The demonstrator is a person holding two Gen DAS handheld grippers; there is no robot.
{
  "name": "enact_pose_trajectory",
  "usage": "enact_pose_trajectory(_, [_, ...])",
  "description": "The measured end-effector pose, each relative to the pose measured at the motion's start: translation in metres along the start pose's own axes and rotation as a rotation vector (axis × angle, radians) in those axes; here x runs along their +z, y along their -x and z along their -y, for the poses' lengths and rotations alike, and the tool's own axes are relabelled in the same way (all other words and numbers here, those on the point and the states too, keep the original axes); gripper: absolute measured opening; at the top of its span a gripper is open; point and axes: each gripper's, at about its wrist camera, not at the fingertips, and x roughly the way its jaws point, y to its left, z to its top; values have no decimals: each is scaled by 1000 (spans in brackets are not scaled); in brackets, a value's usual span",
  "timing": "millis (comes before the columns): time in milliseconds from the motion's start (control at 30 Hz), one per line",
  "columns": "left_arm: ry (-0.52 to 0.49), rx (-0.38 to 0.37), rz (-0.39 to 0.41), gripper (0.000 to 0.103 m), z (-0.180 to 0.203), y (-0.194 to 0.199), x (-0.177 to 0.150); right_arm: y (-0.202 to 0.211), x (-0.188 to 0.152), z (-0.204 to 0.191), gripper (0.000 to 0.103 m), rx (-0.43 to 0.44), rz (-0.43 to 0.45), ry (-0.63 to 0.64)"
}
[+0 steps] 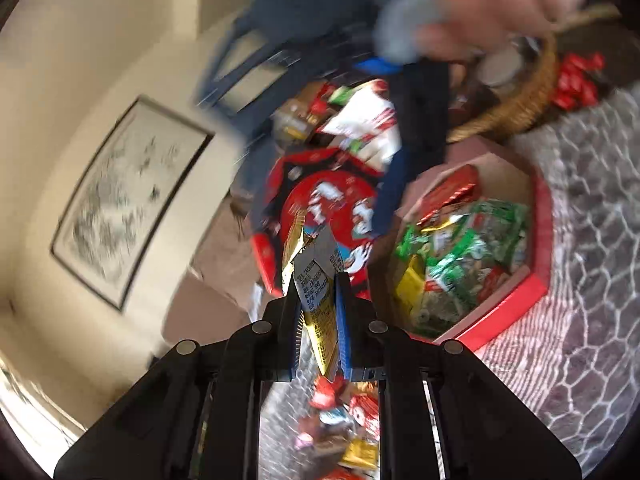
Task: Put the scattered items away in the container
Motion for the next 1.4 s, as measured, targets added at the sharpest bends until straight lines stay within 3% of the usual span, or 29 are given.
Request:
enact_pose_trajectory(200, [-195,96,67,14,36,2,4,8,-13,16,76,42,17,-93])
enact_pose_trajectory(233, [-208,100,71,14,39,2,4,8,-15,18,72,33,19,-96])
enact_pose_trajectory(300, [-230,106,70,14,42,-1,4,9,-17,23,51,13,23,-100])
enact_pose_trajectory(333, [-237,111,73,14,43,-1,4,9,-18,26,35,11,28,-106])
enact_pose_trajectory(500, [-322,152,82,20,53,-10,4,15,-21,25,20,24,73,-73])
enact_pose_trajectory(700, [-257,118,35,25,50,-25,8,43,-14,46,15,69,174,-127])
enact_pose_trajectory(833, [-183,69,-40,25,46,-50,6,58,-4,64,15,2,218,-140])
enact_pose_trajectory(1000, [-63,-31,-109,23,51,-74,19,62,12,97,15,-199,267,-137])
enact_pose_trajectory(1133, [123,-57,-182,23,24,-68,19,41,24,121,15,-343,186,-98])
enact_pose_trajectory(1233, [373,-114,-322,24,-25,-71,-14,32,23,131,18,-460,117,-48])
enact_pose_trajectory(1300, [592,-202,-431,24,-58,-72,-51,33,19,127,20,-500,94,-25])
enact_pose_trajectory(1333, [670,-233,-467,24,-67,-74,-66,36,17,119,28,-551,89,10])
enact_pose_trajectory(1400, [794,-281,-527,24,-81,-73,-97,39,13,104,30,-613,87,89])
